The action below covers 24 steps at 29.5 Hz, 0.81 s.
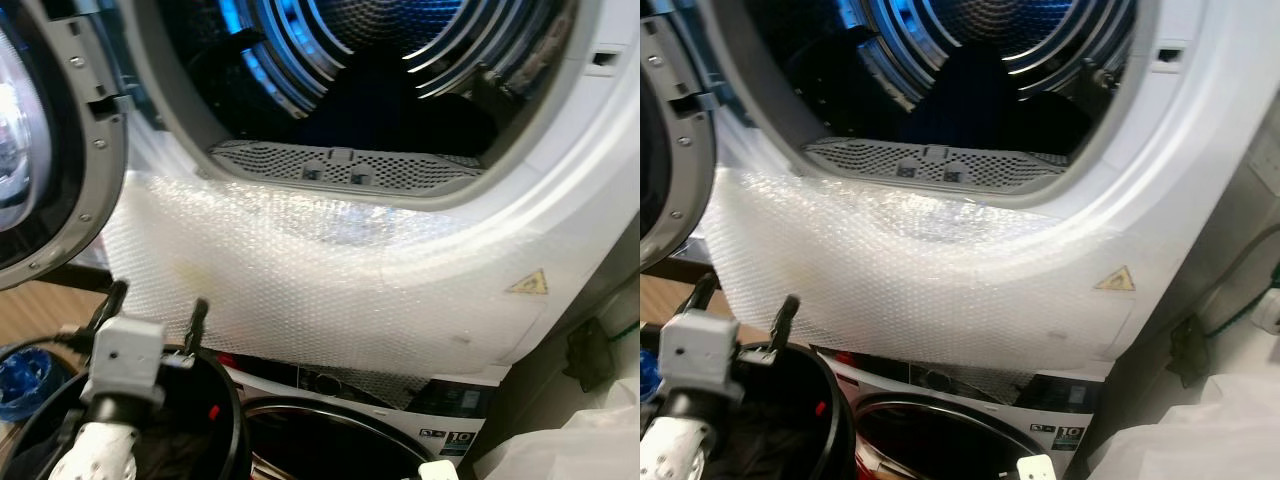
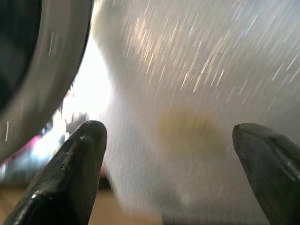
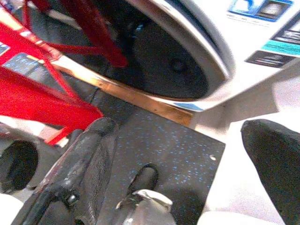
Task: Clothes washing
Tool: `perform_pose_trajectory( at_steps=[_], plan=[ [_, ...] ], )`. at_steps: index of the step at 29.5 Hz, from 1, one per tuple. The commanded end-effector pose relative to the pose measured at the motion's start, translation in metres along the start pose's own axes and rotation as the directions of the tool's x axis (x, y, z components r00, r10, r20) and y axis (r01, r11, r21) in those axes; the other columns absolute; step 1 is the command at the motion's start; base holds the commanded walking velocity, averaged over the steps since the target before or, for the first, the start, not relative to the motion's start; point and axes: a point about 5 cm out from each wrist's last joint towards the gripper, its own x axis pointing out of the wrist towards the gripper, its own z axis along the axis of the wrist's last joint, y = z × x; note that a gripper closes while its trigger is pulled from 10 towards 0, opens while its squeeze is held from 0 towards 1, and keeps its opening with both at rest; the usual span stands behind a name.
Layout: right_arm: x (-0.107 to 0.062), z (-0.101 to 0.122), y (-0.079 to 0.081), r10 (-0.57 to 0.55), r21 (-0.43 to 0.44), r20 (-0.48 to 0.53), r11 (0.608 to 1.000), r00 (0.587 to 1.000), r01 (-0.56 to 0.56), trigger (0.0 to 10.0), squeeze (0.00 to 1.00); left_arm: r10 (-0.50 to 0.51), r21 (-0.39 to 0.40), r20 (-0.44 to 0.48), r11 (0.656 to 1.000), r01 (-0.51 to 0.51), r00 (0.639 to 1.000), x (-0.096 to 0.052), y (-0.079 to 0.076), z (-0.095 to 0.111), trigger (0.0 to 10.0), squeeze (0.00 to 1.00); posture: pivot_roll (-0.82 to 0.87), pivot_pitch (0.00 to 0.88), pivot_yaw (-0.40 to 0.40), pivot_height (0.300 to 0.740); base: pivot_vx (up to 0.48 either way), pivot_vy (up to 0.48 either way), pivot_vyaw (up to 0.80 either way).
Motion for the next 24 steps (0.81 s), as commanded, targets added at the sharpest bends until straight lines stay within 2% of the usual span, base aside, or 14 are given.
perform_pose_trajectory(
  at_steps=[1,3,5,6,7,8,12,13,14,16,20,22,23,24],
  plan=[
    [0.000,0.000,0.003,0.013,-0.009,-0.012,1.000,1.000,-0.013,10.0,0.00,0.056,-0.039,-0.069,0.998,-0.059,0.996,-0.003,0.008,-0.012,10.0,0.00,0.32,0.000,0.014,0.740,0.000,0.000,0.00],
    [0.001,0.002,0.004,0.019,-0.015,-0.006,1.000,1.000,-0.019,10.0,0.00,0.098,-0.035,-0.120,0.994,-0.103,0.988,-0.004,0.013,-0.018,10.0,0.00,0.32,0.000,0.014,0.740,0.000,0.000,0.00],
    [0.002,0.007,0.005,0.022,-0.014,0.003,1.000,1.000,-0.021,10.0,0.00,0.181,-0.066,-0.234,0.977,-0.201,0.955,-0.010,0.024,-0.033,10.0,0.00,0.32,0.000,0.013,0.740,0.000,0.000,0.00],
    [0.002,0.008,0.005,0.023,-0.014,0.006,1.000,1.000,-0.023,10.0,0.00,0.210,-0.103,-0.295,0.963,-0.250,0.932,-0.014,0.027,-0.041,10.0,0.48,0.32,0.000,0.013,0.740,0.000,0.000,0.00],
    [0.002,0.009,0.005,0.023,-0.014,0.008,1.000,1.000,-0.023,10.0,0.00,0.225,-0.129,-0.332,0.951,-0.280,0.916,-0.016,0.028,-0.046,10.0,0.48,0.31,0.000,0.013,0.740,0.000,0.000,0.00],
    [0.002,0.010,0.005,0.023,-0.013,0.009,1.000,1.000,-0.023,10.0,0.00,0.190,-0.190,-0.420,0.938,-0.291,0.887,-0.019,0.026,-0.059,10.0,1.00,0.31,0.000,0.011,0.740,0.000,0.000,0.00],
    [0.002,0.010,0.004,0.031,-0.020,0.006,0.999,1.000,-0.030,10.0,0.00,0.004,-0.213,-0.478,0.970,-0.120,0.878,-0.009,0.025,-0.069,10.0,1.00,0.31,0.000,-0.003,0.740,0.000,0.000,0.00],
    [0.002,0.010,0.004,0.032,-0.022,0.005,0.999,0.999,-0.032,10.0,0.00,-0.002,-0.214,-0.476,0.970,-0.114,0.879,-0.007,0.027,-0.069,10.0,1.00,0.31,0.000,-0.004,0.740,0.000,0.000,0.00],
    [0.002,0.009,0.003,0.032,-0.025,0.002,0.999,0.999,-0.032,10.0,0.00,-0.009,-0.249,-0.527,0.958,-0.144,0.850,-0.006,0.033,-0.073,10.0,1.00,0.31,0.000,-0.004,0.740,0.000,0.000,0.00],
    [0.002,0.009,0.002,0.031,-0.025,0.001,0.999,1.000,-0.031,10.0,0.00,-0.019,-0.262,-0.545,0.953,-0.149,0.838,-0.006,0.034,-0.075,10.0,1.00,0.31,0.000,-0.007,0.740,0.000,0.000,0.00],
    [0.002,0.009,-0.002,0.026,-0.027,-0.003,0.999,1.000,-0.026,10.0,0.00,-0.044,-0.230,-0.638,0.964,-0.136,0.769,-0.004,0.052,-0.081,10.0,1.00,0.30,0.000,-0.010,0.740,0.000,0.000,0.00],
    [0.002,0.009,-0.002,0.026,-0.027,-0.003,0.999,1.000,-0.026,10.0,0.00,-0.047,-0.231,-0.646,0.964,-0.136,0.762,-0.005,0.053,-0.082,10.0,1.00,0.30,0.000,-0.010,0.740,0.000,0.000,0.00],
    [0.002,0.009,-0.003,0.023,-0.024,-0.002,0.999,1.000,-0.023,10.0,0.00,-0.121,-0.239,-0.666,0.969,-0.057,0.736,-0.007,0.051,-0.083,10.0,1.00,0.29,0.000,-0.006,0.740,0.000,0.000,0.00],
    [0.002,0.009,-0.003,0.023,-0.024,-0.002,0.999,1.000,-0.023,10.0,0.00,-0.121,-0.239,-0.666,0.969,-0.057,0.736,-0.007,0.051,-0.083,10.0,1.00,0.29,0.000,-0.006,0.740,0.000,0.000,0.00]
  ],
)
